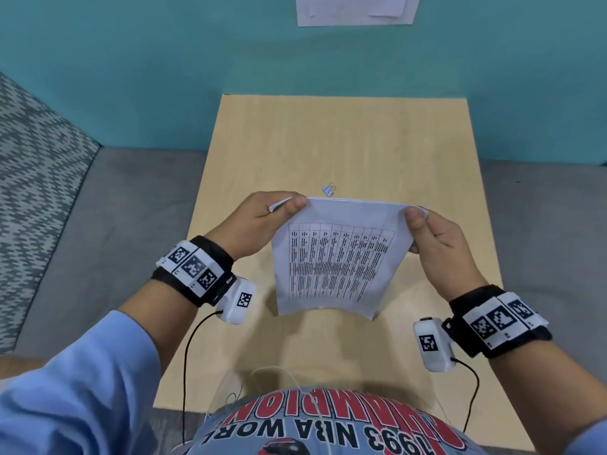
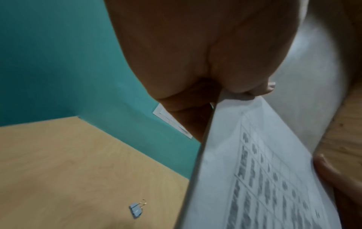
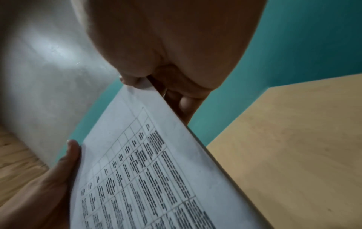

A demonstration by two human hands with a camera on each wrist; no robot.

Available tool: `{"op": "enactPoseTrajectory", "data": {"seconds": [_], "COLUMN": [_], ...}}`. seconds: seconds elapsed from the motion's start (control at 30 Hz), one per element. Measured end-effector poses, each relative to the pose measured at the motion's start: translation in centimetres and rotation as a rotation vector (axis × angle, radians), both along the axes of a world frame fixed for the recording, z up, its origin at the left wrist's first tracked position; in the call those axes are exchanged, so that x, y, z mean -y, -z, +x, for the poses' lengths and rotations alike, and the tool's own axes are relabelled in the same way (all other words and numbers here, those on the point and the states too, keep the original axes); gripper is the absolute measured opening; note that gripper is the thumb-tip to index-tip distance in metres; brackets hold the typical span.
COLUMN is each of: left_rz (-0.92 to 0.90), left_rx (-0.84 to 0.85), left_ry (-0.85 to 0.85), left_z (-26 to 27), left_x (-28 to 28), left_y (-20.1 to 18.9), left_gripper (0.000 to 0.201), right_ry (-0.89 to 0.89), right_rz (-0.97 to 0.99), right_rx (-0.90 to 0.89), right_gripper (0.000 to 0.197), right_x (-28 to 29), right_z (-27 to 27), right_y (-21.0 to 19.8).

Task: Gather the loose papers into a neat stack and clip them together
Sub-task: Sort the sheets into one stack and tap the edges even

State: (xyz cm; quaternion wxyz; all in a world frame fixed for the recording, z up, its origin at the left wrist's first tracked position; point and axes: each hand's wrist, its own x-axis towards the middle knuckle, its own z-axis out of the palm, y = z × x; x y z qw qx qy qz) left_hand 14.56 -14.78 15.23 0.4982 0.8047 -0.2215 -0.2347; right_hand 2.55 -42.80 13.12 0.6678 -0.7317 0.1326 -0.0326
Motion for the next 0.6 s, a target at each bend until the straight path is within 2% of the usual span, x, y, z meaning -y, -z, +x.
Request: {"op": "enactPoseTrajectory", "data": {"seconds": [0.07,0.13,0.2,0.27,0.37,0.43,0.47,0.57,0.6], "left_rz": [-0.009,-0.019,-0.079,-0.133,-0.188,-0.166,-0.123,-0.070,-0.065], "left_rx": [-0.036,-0.104,-0.225,-0.345,-0.545,-0.585,-0.585,-0.615,-0.649], "left_ry": [0.003,-0.038,-0.101,-0.160,-0.262,-0.262,-0.237,-0.196,-0.191], "left_z": [0.4,0.5,0.7,0.8,-0.2,-1.9,-2.8,-5.1,-5.7], "left_x": [0.2,0.6,0.9,1.1,0.9,0.7,0.6,-0.6,-1.0], "left_y": [-0.2,-0.7,-0.6,-0.4,0.6,2.1,2.9,5.3,6.1], "left_gripper": [0.062,0.066,0.071,0.067,0.065,0.042,0.038,0.053,0.058], "right_ry": [0.022,0.034,0.051,0.061,0.134,0.204,0.231,0.274,0.294], "right_rz": [0.046,0.088,0.137,0.205,0.319,0.373,0.394,0.412,0.418], "right_rx": [-0.020,-0.039,-0.058,-0.078,-0.122,-0.162,-0.180,-0.232,-0.248], "right_gripper": [0.043,0.051,0.041,0.036,0.042,0.045,0.048,0.070,0.068], "right_x": [-0.1,-0.2,-0.5,-0.8,-1.4,-1.3,-1.3,-0.7,-0.6], "right_z": [0.2,0.5,1.0,1.5,2.3,2.9,3.1,3.7,3.8], "right_y": [-0.2,-0.3,-0.3,0.0,0.4,1.1,1.2,2.4,2.4]}}
